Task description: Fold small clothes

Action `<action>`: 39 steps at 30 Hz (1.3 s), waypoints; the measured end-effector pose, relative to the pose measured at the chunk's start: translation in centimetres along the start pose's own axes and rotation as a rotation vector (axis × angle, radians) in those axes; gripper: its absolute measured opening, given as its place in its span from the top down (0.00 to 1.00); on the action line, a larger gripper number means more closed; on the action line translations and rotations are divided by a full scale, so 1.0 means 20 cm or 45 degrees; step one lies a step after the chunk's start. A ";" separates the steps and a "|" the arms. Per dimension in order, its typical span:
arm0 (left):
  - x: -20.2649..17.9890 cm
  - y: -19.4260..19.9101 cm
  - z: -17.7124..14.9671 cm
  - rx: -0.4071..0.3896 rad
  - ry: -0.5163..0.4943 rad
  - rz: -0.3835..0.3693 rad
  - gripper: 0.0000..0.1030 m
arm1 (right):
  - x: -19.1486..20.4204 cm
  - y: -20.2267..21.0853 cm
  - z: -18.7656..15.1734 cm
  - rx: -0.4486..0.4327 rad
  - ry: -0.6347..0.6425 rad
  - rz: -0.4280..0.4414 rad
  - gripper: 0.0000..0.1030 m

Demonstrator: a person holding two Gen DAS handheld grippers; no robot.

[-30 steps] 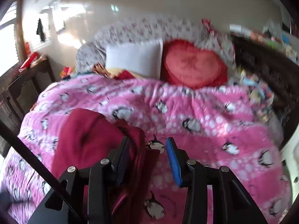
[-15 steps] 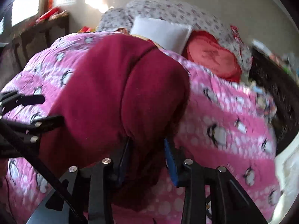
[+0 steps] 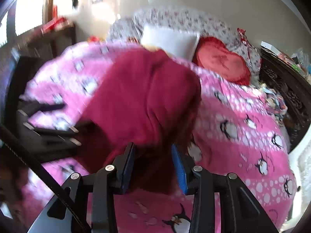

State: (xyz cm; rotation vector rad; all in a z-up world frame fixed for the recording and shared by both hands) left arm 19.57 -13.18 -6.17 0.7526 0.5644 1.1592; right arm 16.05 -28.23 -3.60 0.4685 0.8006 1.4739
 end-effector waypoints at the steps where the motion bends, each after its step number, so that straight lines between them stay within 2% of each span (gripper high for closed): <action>1: 0.01 0.00 -0.01 0.010 0.009 -0.015 0.26 | -0.02 -0.07 -0.04 0.042 0.022 -0.053 0.59; 3: 0.03 0.01 -0.02 0.017 0.030 -0.035 0.26 | -0.05 -0.11 -0.10 0.073 0.001 -0.057 0.54; 5: 0.07 0.03 -0.03 0.015 0.062 -0.039 0.26 | -0.08 -0.09 -0.11 0.076 -0.081 0.008 0.54; 9: 0.12 0.04 -0.01 0.009 0.126 -0.065 0.26 | -0.12 0.03 -0.06 0.008 -0.159 0.046 0.50; 12: 0.15 0.03 0.02 0.011 0.164 -0.075 0.25 | -0.14 0.07 0.01 -0.050 -0.259 0.098 0.30; 13: 0.15 0.02 0.02 0.009 0.169 -0.081 0.25 | -0.16 0.06 0.03 -0.066 -0.299 0.091 0.17; 14: 0.15 0.02 0.04 0.003 0.177 -0.094 0.24 | -0.18 0.04 0.05 -0.074 -0.341 0.075 0.11; 17: 0.15 0.00 0.08 -0.012 0.199 -0.145 0.19 | -0.25 -0.05 0.07 -0.062 -0.450 0.100 0.10; 21: 0.15 -0.07 0.13 -0.014 0.269 -0.278 0.14 | -0.31 -0.18 0.05 -0.009 -0.577 0.195 0.05; 22: 0.15 -0.09 0.14 -0.014 0.279 -0.295 0.13 | -0.32 -0.22 0.05 -0.008 -0.617 0.245 0.05; 25: 0.13 -0.15 0.16 -0.009 0.296 -0.358 0.10 | -0.33 -0.28 0.05 -0.009 -0.661 0.306 0.02; 30: 0.08 -0.30 0.17 0.069 0.321 -0.461 0.07 | -0.29 -0.38 0.05 0.010 -0.696 0.450 0.04; 32: 0.08 -0.33 0.17 0.084 0.343 -0.496 0.10 | -0.27 -0.41 0.04 0.029 -0.759 0.581 0.28; 33: 0.07 -0.33 0.17 0.085 0.346 -0.537 0.23 | -0.27 -0.40 0.04 0.021 -0.770 0.591 0.30; 34: 0.06 -0.31 0.18 0.092 0.339 -0.593 0.33 | -0.26 -0.38 0.05 0.009 -0.743 0.576 0.38; 37: 0.03 -0.23 0.19 0.067 0.260 -0.535 0.45 | -0.22 -0.26 0.09 -0.042 -0.665 0.545 0.52; 39: 0.01 -0.15 0.19 0.049 0.219 -0.501 0.52 | -0.19 -0.18 0.11 -0.071 -0.642 0.550 0.55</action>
Point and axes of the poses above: each gripper's, at about its wrist camera, not at the fingertips, and y roughly against the way its jaws point, x to its left, z to its top, the point moved 6 cm from there along -y, roughly the way its jaws point, and after that the axes turned 5 degrees about -z, right-handed, at the moved point
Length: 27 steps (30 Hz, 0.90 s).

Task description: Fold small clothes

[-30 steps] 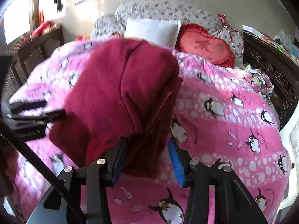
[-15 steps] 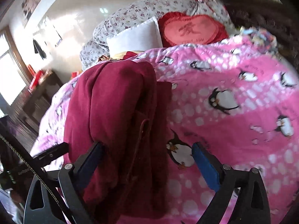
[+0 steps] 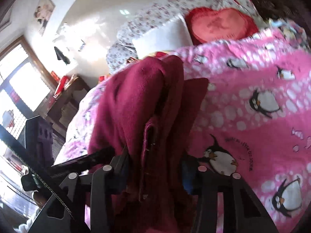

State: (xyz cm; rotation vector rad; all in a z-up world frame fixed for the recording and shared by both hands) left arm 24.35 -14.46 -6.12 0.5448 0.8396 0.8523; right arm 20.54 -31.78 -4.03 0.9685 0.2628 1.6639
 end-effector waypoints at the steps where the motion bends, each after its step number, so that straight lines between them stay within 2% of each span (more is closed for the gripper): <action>1: -0.01 0.04 -0.01 -0.005 -0.008 0.009 0.53 | 0.05 0.04 0.00 -0.011 0.018 0.007 0.55; 10: 0.02 0.53 -0.13 -0.059 -0.037 0.085 0.53 | 0.39 0.26 -0.13 -0.024 0.089 0.176 0.55; 15: 0.12 0.64 -0.34 0.008 -0.024 0.213 0.53 | 0.52 0.21 -0.35 0.080 0.116 0.222 0.55; 18: 0.22 0.56 -0.47 0.083 0.035 0.255 0.52 | 0.52 0.11 -0.48 0.170 0.126 0.151 0.51; 19: 0.27 0.50 -0.51 0.120 0.067 0.277 0.51 | 0.50 0.05 -0.54 0.216 0.150 0.065 0.45; 20: 0.30 0.46 -0.53 0.123 0.075 0.288 0.44 | 0.47 0.02 -0.58 0.240 0.177 -0.006 0.38; 21: 0.31 0.46 -0.54 0.100 0.072 0.301 0.38 | 0.45 0.00 -0.60 0.240 0.209 -0.077 0.31; 22: 0.31 0.46 -0.54 0.067 0.063 0.326 0.34 | 0.44 0.01 -0.60 0.202 0.223 -0.097 0.25; 24: 0.29 0.49 -0.53 0.035 0.044 0.364 0.32 | 0.43 0.05 -0.59 0.191 0.204 -0.101 0.25; 27: 0.26 0.53 -0.51 -0.011 -0.010 0.437 0.32 | 0.43 0.17 -0.52 0.103 0.192 -0.143 0.25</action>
Point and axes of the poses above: each gripper's, at about its wrist camera, not at the fingertips, and y roughly against the way its jaws point, x to its left, z to its top, the point moved 6 cm from there along -y, roughly the way its jaws point, and after that the axes turned 5 degrees about -z, right-handed, at the moved point
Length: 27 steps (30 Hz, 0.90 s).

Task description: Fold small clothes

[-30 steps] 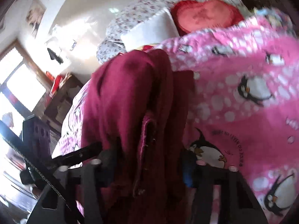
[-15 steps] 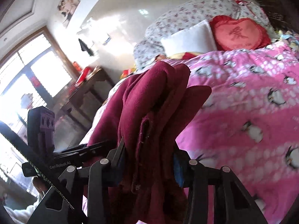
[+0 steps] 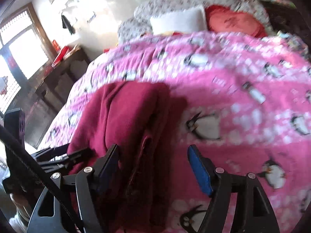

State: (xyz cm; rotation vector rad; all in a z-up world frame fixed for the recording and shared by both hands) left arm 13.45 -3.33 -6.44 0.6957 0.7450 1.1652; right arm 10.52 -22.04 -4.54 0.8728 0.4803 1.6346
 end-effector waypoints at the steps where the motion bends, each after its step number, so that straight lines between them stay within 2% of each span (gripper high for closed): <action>1: 0.00 0.02 0.00 -0.020 -0.015 0.030 0.32 | 0.01 0.05 0.02 -0.037 0.011 -0.017 0.27; 3: 0.00 0.07 0.00 -0.065 -0.041 0.076 0.32 | 0.04 0.13 0.07 -0.097 0.045 -0.025 0.30; 5: 0.01 0.11 0.02 -0.111 -0.053 0.119 0.32 | 0.10 0.18 0.11 -0.137 0.092 -0.030 0.42; 8: 0.05 0.17 0.02 -0.168 -0.046 0.170 0.31 | 0.22 0.17 0.14 -0.157 0.189 -0.042 0.54; 11: 0.10 0.19 0.02 -0.186 -0.030 0.191 0.28 | 0.31 0.11 0.15 -0.131 0.261 -0.046 0.55; 15: 0.15 0.11 0.01 -0.135 0.009 0.182 0.27 | 0.36 -0.02 0.16 -0.082 0.324 -0.123 0.55; 19: 0.19 0.04 0.01 -0.124 0.043 0.164 0.16 | 0.24 -0.24 0.16 0.010 0.338 -0.267 0.60; 21: 0.18 0.03 0.01 -0.121 0.044 0.162 0.15 | 0.19 -0.33 0.17 0.043 0.309 -0.268 0.60; 24: 0.17 0.04 0.01 -0.123 0.020 0.182 0.15 | 0.18 -0.33 0.19 0.039 0.301 -0.260 0.60; 27: 0.16 0.07 0.00 -0.132 0.008 0.200 0.15 | 0.23 -0.20 0.17 0.007 0.300 -0.224 0.59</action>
Point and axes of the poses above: each gripper's, at about its wrist camera, not at the fingertips, and y roughly against the way its jaws point, x to its left, z to its top, the point moved 6 cm from there along -y, roughly the way its jaws point, and after that the axes turned 5 degrees about -z, right-handed, at the moved point
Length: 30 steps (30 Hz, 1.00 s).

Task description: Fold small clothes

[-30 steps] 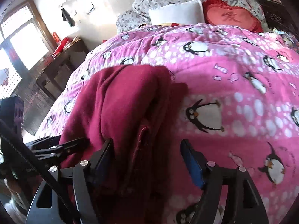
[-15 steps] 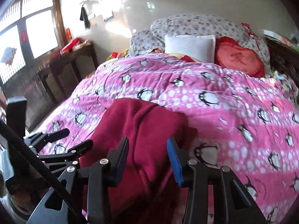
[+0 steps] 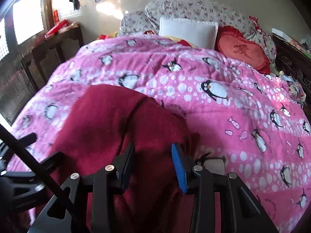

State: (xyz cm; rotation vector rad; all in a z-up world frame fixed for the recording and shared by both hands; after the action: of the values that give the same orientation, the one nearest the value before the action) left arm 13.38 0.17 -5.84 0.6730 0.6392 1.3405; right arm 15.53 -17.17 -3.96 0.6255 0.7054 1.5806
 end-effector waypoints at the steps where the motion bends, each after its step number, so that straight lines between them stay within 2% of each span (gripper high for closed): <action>1: 0.00 0.01 0.00 -0.001 0.002 0.001 0.15 | 0.01 0.05 -0.01 -0.008 0.001 0.026 0.58; 4: 0.00 0.03 -0.01 0.002 0.009 0.005 0.15 | 0.08 0.19 -0.06 -0.034 0.050 0.082 0.58; 7: -0.01 0.04 -0.02 0.001 -0.003 0.017 0.15 | 0.13 0.29 -0.13 -0.051 0.089 0.092 0.58; 9: -0.02 0.05 -0.03 -0.002 0.000 0.016 0.15 | 0.14 0.31 -0.19 -0.040 0.106 0.088 0.58; 12: -0.02 0.05 -0.04 -0.006 0.003 0.024 0.15 | 0.11 0.24 -0.30 0.010 0.127 0.019 0.56; 14: -0.03 0.06 -0.06 -0.005 0.010 0.021 0.15 | 0.07 0.19 -0.34 0.026 0.119 -0.014 0.38; 16: -0.03 0.06 -0.06 -0.007 0.007 0.026 0.15 | 0.04 0.15 -0.38 0.034 0.082 -0.014 0.35; 21: -0.02 0.11 -0.07 -0.027 0.012 0.040 0.15 | 0.03 0.23 -0.36 0.005 0.012 0.026 0.35; 27: -0.03 0.17 -0.07 -0.049 0.039 0.026 0.15 | 0.07 0.40 -0.29 -0.109 -0.004 0.027 0.35; 30: -0.04 0.19 -0.07 -0.060 0.034 0.019 0.15 | 0.06 0.44 -0.26 -0.148 -0.052 0.032 0.28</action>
State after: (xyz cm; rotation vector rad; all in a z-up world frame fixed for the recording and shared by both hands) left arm 9.86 -0.05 -3.90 0.6241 0.6230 1.3764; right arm 5.71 -17.24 -0.84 0.5812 0.5731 1.6154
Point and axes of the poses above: each gripper's, at about its wrist camera, not at the fingertips, and y roughly against the way its jaws point, x to its left, z to its top, the point moved 6 cm from there along -y, roughly the way its jaws point, and after that the axes turned 5 degrees about -z, right-handed, at the moved point
